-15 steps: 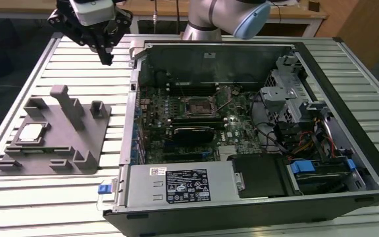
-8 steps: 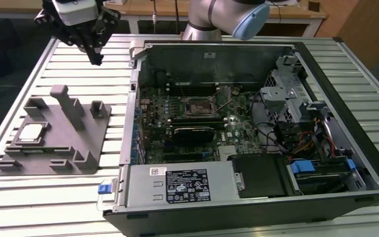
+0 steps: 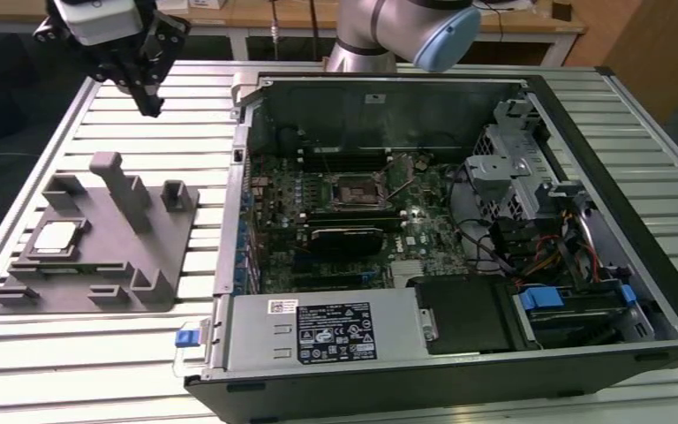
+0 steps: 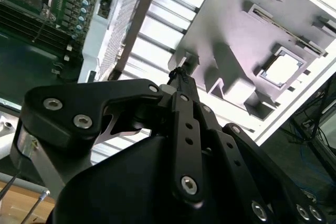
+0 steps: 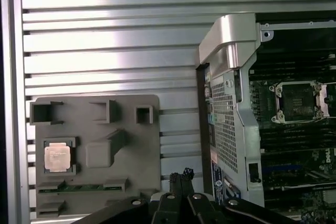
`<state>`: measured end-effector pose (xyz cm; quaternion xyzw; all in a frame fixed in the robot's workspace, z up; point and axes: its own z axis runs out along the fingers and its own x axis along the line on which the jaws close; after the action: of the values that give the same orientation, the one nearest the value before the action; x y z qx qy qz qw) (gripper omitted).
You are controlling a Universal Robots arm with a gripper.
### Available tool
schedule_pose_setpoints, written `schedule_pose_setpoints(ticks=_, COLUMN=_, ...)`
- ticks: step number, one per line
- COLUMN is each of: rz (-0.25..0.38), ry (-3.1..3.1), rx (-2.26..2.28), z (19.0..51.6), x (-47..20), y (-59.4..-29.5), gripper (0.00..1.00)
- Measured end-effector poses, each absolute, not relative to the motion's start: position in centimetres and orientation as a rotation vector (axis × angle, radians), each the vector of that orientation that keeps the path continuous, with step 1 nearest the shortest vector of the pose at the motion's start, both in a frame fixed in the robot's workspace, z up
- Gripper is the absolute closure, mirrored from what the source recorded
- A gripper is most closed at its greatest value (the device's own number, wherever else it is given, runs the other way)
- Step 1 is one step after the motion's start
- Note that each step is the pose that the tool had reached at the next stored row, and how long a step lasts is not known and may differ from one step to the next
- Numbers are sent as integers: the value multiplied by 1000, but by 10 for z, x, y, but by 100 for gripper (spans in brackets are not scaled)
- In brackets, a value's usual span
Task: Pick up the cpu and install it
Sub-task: 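Reach for the cpu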
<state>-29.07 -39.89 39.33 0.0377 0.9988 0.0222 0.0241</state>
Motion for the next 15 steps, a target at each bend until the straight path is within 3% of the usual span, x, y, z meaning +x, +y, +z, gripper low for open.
schedule_pose_setpoints(ticks=15, rz=69, ry=3085, rx=116, z=393, x=-331, y=-399, gripper=89)
